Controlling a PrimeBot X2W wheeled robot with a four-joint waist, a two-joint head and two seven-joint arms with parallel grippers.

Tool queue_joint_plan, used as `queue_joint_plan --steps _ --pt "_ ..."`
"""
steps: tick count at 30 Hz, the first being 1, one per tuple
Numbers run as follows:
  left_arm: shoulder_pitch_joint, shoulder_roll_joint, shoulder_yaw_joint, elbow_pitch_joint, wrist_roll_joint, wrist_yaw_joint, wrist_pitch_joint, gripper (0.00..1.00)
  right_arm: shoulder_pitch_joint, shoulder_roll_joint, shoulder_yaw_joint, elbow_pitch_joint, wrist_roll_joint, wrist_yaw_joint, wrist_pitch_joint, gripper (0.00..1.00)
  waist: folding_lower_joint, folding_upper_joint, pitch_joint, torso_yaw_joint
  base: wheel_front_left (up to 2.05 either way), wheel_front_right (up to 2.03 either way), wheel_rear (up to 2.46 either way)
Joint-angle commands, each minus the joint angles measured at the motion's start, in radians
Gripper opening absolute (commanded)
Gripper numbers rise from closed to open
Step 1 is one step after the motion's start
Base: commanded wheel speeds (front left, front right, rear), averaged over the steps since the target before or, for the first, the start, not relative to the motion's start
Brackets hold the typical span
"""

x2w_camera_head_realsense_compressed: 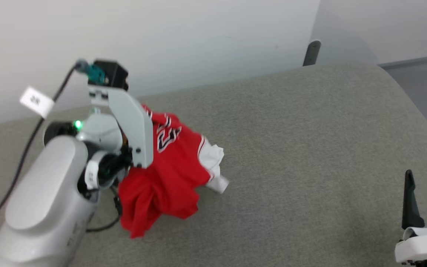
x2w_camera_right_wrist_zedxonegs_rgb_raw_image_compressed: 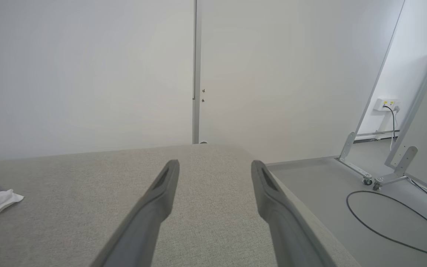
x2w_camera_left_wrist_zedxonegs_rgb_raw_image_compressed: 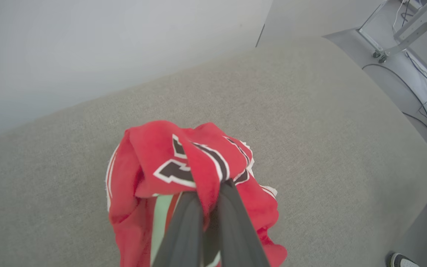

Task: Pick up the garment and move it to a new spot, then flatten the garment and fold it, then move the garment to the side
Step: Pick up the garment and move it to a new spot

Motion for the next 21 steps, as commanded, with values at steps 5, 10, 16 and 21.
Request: queue_joint_plan --steps 5,10,16,21 --pt "0.095 0.01 -0.012 0.028 -0.017 0.001 -0.011 0.0 -0.01 0.006 0.019 0.028 0.008 0.0 -0.018 1.0 0.0 0.0 0.016 -0.031 0.0 0.0 0.0" --pt "0.154 0.011 -0.018 0.088 -0.034 -0.004 -0.017 0.0 -0.022 0.008 0.036 0.054 0.012 0.0 -0.029 1.0 0.0 0.0 0.015 -0.042 0.0 0.0 0.0" --pt "0.177 0.004 -0.038 0.166 -0.044 -0.048 -0.032 0.85 -0.02 0.009 0.062 0.072 0.009 0.0 -0.03 1.0 0.0 0.0 -0.005 -0.04 0.0 0.0 0.0" --pt "0.177 -0.001 -0.044 0.192 -0.056 -0.075 -0.042 1.0 -0.015 -0.002 0.078 0.076 0.005 0.0 -0.021 1.0 0.0 0.0 -0.035 -0.026 0.0 0.0 0.0"
